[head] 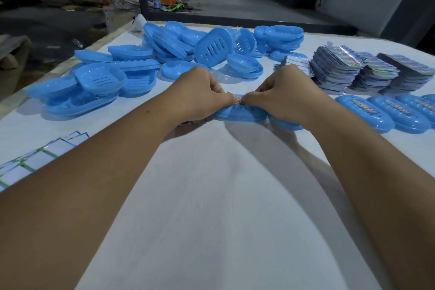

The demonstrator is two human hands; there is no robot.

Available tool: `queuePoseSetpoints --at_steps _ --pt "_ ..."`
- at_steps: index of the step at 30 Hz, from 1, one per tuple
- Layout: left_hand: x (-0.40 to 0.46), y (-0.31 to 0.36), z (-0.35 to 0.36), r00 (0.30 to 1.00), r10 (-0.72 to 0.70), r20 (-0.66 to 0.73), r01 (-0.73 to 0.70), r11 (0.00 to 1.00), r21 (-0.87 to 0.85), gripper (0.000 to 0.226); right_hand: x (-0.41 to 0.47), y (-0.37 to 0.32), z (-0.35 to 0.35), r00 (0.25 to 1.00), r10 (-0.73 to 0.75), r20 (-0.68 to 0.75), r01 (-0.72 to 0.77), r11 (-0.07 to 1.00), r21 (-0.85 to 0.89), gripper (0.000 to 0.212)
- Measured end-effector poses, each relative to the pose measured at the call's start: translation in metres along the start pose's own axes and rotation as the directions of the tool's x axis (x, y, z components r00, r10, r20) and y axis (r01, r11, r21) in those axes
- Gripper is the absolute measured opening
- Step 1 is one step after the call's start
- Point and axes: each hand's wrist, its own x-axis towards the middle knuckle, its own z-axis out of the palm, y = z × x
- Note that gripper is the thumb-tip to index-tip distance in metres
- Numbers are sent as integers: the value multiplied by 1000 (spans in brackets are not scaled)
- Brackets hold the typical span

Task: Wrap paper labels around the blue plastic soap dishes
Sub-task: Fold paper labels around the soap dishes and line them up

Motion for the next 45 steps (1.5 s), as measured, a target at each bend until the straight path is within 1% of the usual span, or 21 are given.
queuePoseSetpoints --at_steps 10,15,17,22,27,29,32,34,37,39,42,45 --pt "1 1 4 999 11 -43 -9 999 48 38 -2 -1 0 1000 11 16 -11 1000 -29 51" --pt "1 7 6 996 27 -86 -12 985 173 35 -3 -6 2 999 33 -9 -34 995 -95 55" --pt "0 10 6 995 33 -98 -9 973 233 34 -2 -7 4 999 36 -25 -39 991 -129 50" --pt "-1 18 8 985 71 -157 -2 915 403 32 0 -9 8 998 32 -56 -41 984 -175 40" --pt "-1 21 9 956 176 -236 -6 814 581 35 1 -10 8 997 23 -73 -36 982 -186 40" --pt "-1 22 10 945 212 -249 -13 784 621 35 1 -10 8 997 32 -70 -44 982 -184 41" --pt "0 18 11 938 234 -255 -7 750 662 41 1 -9 8 998 34 -62 -45 981 -191 45" --pt "-1 15 9 938 224 -265 10 747 665 46 1 -7 7 997 35 -62 -46 979 -198 48" --pt "-2 10 9 936 215 -278 14 769 640 49 1 -6 5 997 29 -65 -43 974 -221 52" --pt "-2 7 8 937 207 -283 11 790 613 49 0 -3 4 995 25 -92 -46 971 -234 51" --pt "-2 2 0 939 162 -303 31 838 544 50 0 2 -2 988 -1 -155 -27 984 -176 41" --pt "-1 -2 -7 926 155 -344 42 864 501 51 0 3 -5 979 -115 -171 101 991 -93 23"
